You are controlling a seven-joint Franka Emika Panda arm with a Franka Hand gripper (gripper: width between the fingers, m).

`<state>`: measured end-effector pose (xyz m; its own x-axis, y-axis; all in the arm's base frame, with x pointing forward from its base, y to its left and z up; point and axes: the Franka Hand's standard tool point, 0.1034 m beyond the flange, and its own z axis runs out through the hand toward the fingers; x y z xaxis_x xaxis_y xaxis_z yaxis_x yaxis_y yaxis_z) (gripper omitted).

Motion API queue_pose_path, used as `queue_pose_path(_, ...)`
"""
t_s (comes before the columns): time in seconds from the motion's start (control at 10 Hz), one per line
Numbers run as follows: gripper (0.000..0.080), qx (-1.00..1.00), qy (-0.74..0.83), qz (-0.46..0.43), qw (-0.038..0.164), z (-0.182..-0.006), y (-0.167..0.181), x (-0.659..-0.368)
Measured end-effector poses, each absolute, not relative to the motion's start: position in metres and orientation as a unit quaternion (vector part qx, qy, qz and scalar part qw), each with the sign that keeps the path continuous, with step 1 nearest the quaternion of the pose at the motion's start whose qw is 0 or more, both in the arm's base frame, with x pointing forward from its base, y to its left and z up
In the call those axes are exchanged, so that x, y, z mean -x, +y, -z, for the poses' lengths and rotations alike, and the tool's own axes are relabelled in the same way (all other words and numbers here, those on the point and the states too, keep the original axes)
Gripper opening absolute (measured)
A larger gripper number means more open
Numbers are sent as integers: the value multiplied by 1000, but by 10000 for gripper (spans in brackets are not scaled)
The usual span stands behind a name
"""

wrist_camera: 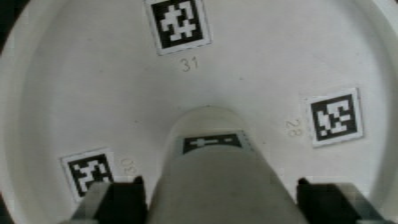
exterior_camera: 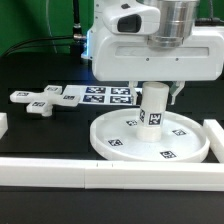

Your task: Assemble round table

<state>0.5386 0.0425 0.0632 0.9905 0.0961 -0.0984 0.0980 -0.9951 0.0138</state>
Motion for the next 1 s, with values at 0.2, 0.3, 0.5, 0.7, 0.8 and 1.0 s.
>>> queue_pose_path(0.2,407,-993,-102,53,-18,-63,41,-538)
queue_pose_path(0.3,407,-984,-166,56,-27,-62,42,-538)
queue_pose_path(0.5,407,-973,-220,60,-37,-63,42,-538)
queue_pose_path(0.7,407,-952,-298,63,-39,-63,43,-538)
queue_pose_path(0.8,409,-944,-320,65,-42,-62,44,-538)
queue_pose_path(1.0,409,-926,-368,68,-42,-63,44,-539)
